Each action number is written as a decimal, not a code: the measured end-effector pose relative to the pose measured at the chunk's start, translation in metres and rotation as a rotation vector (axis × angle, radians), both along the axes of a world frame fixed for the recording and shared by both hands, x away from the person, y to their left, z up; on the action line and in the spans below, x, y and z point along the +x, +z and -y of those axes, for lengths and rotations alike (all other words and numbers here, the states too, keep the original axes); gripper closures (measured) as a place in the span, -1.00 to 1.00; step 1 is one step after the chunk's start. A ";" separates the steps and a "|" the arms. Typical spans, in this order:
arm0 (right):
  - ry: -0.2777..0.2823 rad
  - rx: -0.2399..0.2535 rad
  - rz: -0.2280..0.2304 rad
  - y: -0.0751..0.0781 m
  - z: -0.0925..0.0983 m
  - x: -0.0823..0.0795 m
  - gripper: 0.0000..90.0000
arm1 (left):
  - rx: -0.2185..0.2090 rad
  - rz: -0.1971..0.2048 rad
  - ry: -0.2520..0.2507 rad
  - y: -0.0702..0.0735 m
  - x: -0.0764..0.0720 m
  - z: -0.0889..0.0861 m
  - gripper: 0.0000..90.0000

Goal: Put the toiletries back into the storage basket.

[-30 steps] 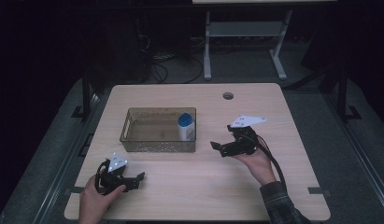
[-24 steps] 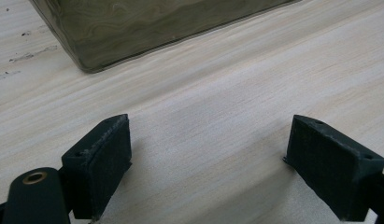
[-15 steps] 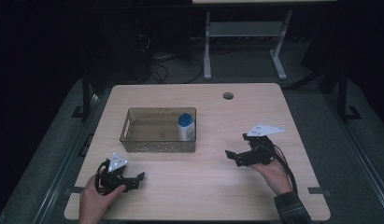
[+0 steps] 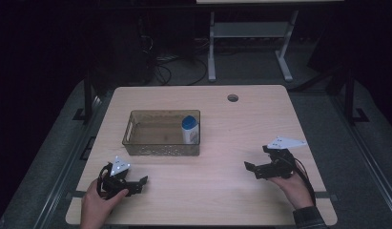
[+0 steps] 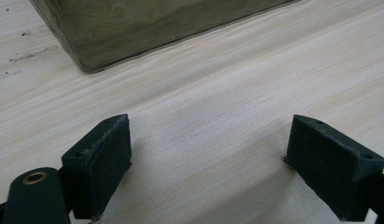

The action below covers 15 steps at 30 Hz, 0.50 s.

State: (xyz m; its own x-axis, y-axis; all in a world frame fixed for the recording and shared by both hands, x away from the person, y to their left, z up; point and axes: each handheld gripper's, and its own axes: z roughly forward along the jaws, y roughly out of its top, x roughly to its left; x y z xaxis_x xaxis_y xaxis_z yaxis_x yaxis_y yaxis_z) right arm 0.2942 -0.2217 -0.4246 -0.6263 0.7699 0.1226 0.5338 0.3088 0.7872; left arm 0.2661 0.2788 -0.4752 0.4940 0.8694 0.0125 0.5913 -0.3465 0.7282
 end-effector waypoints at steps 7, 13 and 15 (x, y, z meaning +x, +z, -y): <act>-0.037 -0.021 -0.017 -0.011 0.016 -0.011 -0.95 | 0.000 0.001 0.001 0.000 0.000 0.000 -0.71; -0.080 -0.048 -0.034 -0.022 0.032 -0.018 -0.95 | 0.000 0.000 0.001 0.000 0.000 0.000 -0.71; -0.091 -0.054 -0.045 -0.026 0.037 -0.021 -0.95 | 0.000 0.000 0.001 0.000 0.000 0.000 -0.71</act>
State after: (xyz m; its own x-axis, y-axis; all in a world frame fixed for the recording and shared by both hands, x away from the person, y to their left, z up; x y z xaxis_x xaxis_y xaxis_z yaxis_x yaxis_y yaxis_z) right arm 0.2737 -0.2587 -0.4506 -0.5478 0.8299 0.1060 0.5963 0.2984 0.7453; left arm 0.2660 0.2788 -0.4752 0.4932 0.8698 0.0129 0.5913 -0.3461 0.7284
